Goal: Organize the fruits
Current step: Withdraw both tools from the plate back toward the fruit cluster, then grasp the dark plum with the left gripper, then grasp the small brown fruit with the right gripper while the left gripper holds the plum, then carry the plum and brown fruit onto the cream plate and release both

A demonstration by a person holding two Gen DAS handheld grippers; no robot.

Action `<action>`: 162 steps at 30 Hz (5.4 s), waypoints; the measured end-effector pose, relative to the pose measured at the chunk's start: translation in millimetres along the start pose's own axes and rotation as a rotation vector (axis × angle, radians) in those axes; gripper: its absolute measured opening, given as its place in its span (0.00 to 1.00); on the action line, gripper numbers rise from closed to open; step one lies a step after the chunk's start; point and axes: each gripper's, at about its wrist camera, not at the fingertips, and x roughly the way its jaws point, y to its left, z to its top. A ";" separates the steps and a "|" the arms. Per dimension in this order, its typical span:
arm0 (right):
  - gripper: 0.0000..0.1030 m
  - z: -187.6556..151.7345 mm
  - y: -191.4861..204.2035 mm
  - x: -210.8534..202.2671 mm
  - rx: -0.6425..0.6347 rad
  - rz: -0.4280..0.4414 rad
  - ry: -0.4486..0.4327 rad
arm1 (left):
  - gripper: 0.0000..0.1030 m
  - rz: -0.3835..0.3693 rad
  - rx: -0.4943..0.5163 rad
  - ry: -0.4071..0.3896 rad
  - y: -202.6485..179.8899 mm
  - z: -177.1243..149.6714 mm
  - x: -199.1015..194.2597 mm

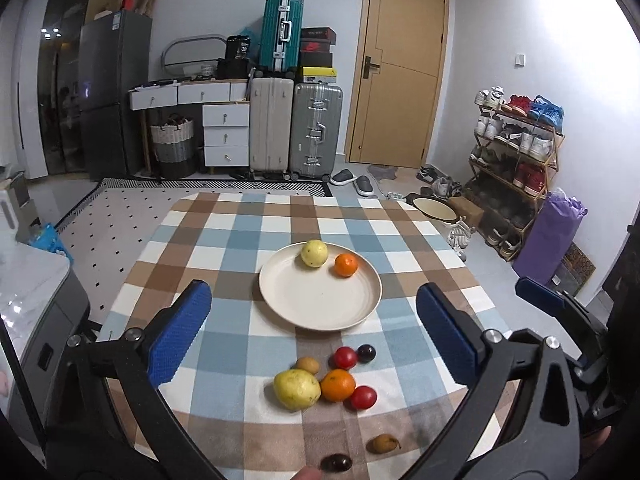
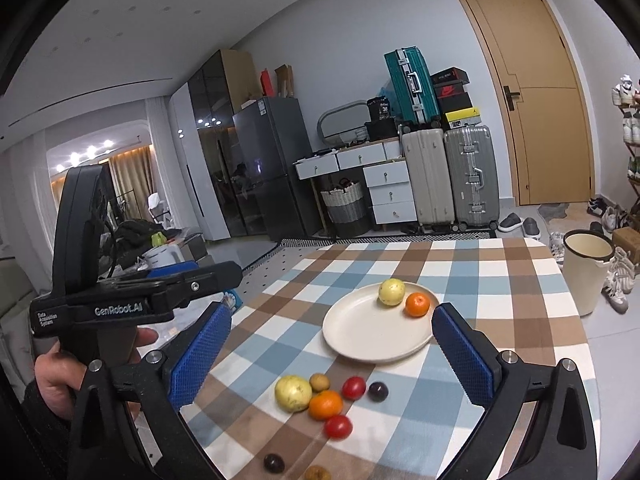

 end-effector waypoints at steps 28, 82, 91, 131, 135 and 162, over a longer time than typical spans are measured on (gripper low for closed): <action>0.99 -82.4 15.4 -23.1 -0.001 -0.140 0.082 | 0.99 -0.006 -0.034 0.216 15.9 -148.8 29.7; 0.99 -129.4 22.2 -19.9 0.037 -0.130 0.229 | 0.22 -0.202 -0.011 0.267 17.3 -191.3 17.4; 0.96 -146.4 23.6 16.6 -0.019 -0.113 0.303 | 0.22 -0.205 -0.053 0.246 36.3 -192.1 -1.0; 0.25 -144.3 16.5 58.0 0.028 -0.002 0.364 | 0.22 -0.179 -0.097 0.242 47.2 -190.4 -0.6; 0.25 -133.7 18.4 53.1 0.016 0.012 0.344 | 0.22 -0.181 -0.092 0.243 44.4 -179.3 6.1; 0.25 -27.3 -20.8 120.3 -0.051 0.051 0.325 | 0.22 -0.190 -0.038 0.266 43.4 -40.7 124.9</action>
